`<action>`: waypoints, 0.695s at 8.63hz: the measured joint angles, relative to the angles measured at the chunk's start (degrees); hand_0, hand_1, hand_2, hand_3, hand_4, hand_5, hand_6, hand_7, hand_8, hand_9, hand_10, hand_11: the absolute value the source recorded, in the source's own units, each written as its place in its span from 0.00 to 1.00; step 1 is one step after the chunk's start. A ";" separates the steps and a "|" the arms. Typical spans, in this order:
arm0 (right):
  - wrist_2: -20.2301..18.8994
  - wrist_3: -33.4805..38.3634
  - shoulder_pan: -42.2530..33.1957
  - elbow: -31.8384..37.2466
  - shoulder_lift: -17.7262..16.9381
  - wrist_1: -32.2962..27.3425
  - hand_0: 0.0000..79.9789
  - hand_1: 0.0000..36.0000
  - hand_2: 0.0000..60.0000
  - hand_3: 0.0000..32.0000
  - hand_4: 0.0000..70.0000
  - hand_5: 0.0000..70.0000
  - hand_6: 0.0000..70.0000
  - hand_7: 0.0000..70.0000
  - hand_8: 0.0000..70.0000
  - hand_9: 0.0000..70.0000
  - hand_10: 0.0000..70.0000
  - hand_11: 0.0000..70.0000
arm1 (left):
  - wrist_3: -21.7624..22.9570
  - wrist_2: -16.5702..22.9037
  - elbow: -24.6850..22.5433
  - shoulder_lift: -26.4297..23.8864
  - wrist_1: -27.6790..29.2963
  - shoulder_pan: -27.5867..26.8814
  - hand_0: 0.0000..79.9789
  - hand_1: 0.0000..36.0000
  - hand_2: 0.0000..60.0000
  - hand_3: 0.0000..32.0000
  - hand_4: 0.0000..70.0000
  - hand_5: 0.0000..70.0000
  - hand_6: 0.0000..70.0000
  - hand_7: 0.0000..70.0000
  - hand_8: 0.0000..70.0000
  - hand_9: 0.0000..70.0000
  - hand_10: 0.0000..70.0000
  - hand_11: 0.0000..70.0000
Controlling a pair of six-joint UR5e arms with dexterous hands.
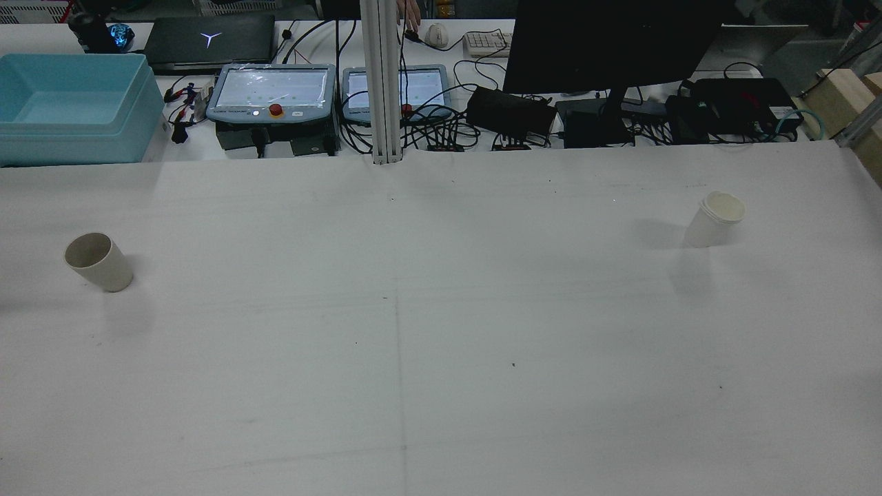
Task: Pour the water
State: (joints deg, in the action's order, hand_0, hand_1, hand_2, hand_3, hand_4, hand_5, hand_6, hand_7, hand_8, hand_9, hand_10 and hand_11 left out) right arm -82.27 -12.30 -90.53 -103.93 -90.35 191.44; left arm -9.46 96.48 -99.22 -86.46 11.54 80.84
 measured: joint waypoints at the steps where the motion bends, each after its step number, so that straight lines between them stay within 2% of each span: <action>1: 0.00 0.00 -0.03 -0.06 0.00 -0.01 0.61 0.43 0.18 0.00 0.20 0.32 0.08 0.18 0.01 0.02 0.01 0.03 | 0.02 -0.03 0.00 0.03 0.03 -0.03 1.00 0.86 0.00 0.32 0.07 0.47 0.02 0.20 0.06 0.02 0.02 0.09; 2: -0.07 0.00 -0.09 -0.21 0.00 -0.01 0.60 0.43 0.18 0.00 0.18 0.31 0.08 0.18 0.02 0.02 0.01 0.04 | 0.04 -0.13 0.29 0.02 0.28 -0.17 1.00 0.84 0.00 0.32 0.08 0.45 0.02 0.20 0.07 0.02 0.02 0.09; 3: -0.33 0.00 -0.10 -0.34 0.00 -0.01 0.60 0.43 0.18 0.00 0.17 0.30 0.08 0.18 0.02 0.03 0.02 0.04 | -0.17 -0.31 1.10 -0.05 0.74 -0.43 1.00 0.84 0.00 0.26 0.09 0.51 0.03 0.21 0.07 0.02 0.02 0.08; 5: -1.07 0.06 -0.04 -0.43 -0.53 -0.02 0.59 0.38 0.20 0.00 0.18 0.30 0.09 0.19 0.02 0.03 0.05 0.08 | -1.60 -0.62 4.17 -0.28 3.10 -0.82 1.00 0.80 0.00 0.18 0.09 0.56 0.03 0.21 0.08 0.02 0.02 0.08; 6: -1.16 -0.06 0.17 -0.15 -0.97 -0.07 0.58 0.38 0.20 0.00 0.15 0.29 0.09 0.18 0.03 0.04 0.07 0.12 | -3.49 -0.63 6.15 -0.29 5.16 -0.89 1.00 0.76 0.00 0.12 0.09 0.56 0.03 0.20 0.08 0.02 0.02 0.07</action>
State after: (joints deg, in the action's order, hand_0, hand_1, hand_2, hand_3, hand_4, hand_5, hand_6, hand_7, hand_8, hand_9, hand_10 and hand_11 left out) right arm -83.42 -12.37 -90.36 -104.08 -91.32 191.37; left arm -12.94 95.85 -93.08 -86.75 16.70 79.94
